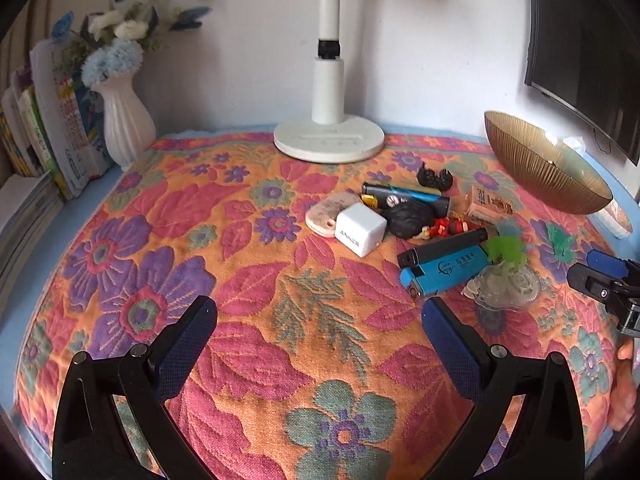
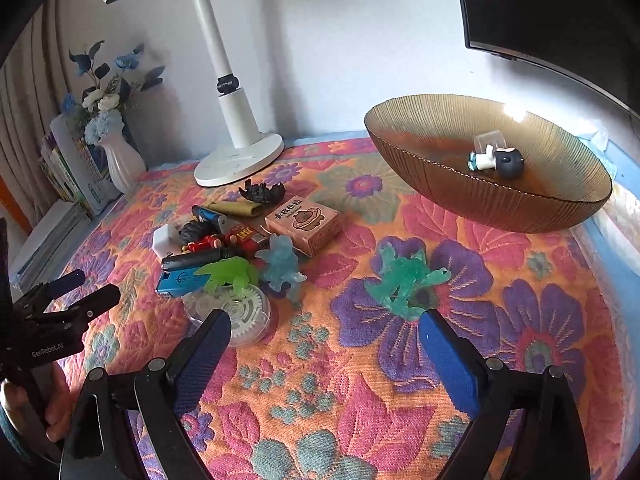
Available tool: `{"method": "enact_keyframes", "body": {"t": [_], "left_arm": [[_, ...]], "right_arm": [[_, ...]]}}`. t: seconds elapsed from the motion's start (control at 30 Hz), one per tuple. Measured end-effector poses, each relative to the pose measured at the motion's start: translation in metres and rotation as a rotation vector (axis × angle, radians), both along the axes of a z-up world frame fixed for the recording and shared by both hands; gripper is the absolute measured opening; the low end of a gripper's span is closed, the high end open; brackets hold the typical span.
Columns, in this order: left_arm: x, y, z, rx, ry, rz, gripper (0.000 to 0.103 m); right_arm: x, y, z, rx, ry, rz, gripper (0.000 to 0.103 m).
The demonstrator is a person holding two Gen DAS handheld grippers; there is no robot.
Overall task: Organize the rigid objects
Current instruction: 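Move the left tool to the white cube charger while the right tool approaches the tape dispenser, then grasp the white cube charger with the left tool while the right tool grasps the clear tape dispenser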
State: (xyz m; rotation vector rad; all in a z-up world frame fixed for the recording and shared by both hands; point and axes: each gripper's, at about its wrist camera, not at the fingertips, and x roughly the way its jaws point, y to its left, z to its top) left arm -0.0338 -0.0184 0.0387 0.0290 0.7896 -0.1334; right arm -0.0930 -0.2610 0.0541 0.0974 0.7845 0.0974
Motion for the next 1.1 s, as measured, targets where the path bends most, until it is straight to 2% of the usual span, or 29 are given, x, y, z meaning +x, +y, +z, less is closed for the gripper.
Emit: {"method": "enact_keyframes", "body": {"t": [0.1, 0.17, 0.23, 0.3, 0.4, 0.47, 0.5, 0.57, 0.63, 0.7, 0.8, 0.9, 1.0, 1.03, 1.07, 1.1], "left_arm": [[0.012, 0.007, 0.011, -0.100, 0.046, -0.017, 0.099], [0.027, 0.006, 0.020, -0.123, 0.066, -0.024, 0.098], [0.046, -0.003, 0.019, -0.126, 0.098, -0.041, 0.088], [0.068, -0.014, 0.009, -0.116, 0.145, -0.044, 0.071], [0.091, -0.026, -0.010, -0.093, 0.209, -0.024, 0.058], [0.097, -0.027, -0.017, -0.101, 0.204, -0.014, 0.052], [0.097, -0.027, -0.019, -0.094, 0.189, -0.005, 0.046], [0.094, -0.028, -0.018, -0.080, 0.167, -0.028, 0.036], [0.087, -0.025, -0.017, -0.091, 0.163, -0.059, 0.036], [0.078, -0.021, -0.015, -0.110, 0.163, -0.087, 0.036], [0.058, -0.018, -0.013, -0.128, 0.161, -0.154, 0.036], [0.037, -0.018, -0.013, -0.129, 0.188, -0.280, 0.036], [0.014, -0.022, -0.014, -0.018, 0.168, -0.373, 0.036], [0.009, -0.022, -0.016, 0.014, 0.166, -0.388, 0.038], [0.006, -0.022, -0.016, 0.034, 0.162, -0.389, 0.048], [0.004, -0.021, -0.016, 0.040, 0.158, -0.389, 0.050]], "right_arm": [[0.000, 0.007, 0.002, 0.012, 0.003, 0.066, 0.094], [0.005, 0.016, 0.002, 0.033, 0.045, 0.117, 0.091], [0.009, 0.030, 0.002, 0.051, 0.070, 0.180, 0.090], [0.017, 0.047, -0.001, 0.017, 0.105, 0.230, 0.090], [0.028, 0.061, -0.010, -0.049, 0.147, 0.253, 0.089], [0.037, 0.063, -0.017, -0.079, 0.169, 0.236, 0.082], [0.040, 0.063, -0.019, -0.080, 0.179, 0.228, 0.075], [0.047, 0.063, -0.024, -0.057, 0.203, 0.228, 0.072], [0.044, 0.067, -0.023, -0.052, 0.186, 0.240, 0.060], [0.036, 0.073, -0.021, -0.058, 0.185, 0.250, 0.052], [0.024, 0.078, -0.021, -0.046, 0.208, 0.216, 0.048], [0.004, 0.079, -0.019, -0.026, 0.241, 0.174, 0.048], [-0.015, 0.087, -0.018, -0.020, 0.264, 0.205, 0.048], [-0.018, 0.090, -0.019, -0.023, 0.272, 0.220, 0.050], [-0.020, 0.091, -0.020, -0.023, 0.272, 0.224, 0.055], [-0.021, 0.091, -0.020, -0.018, 0.266, 0.233, 0.067]]}}
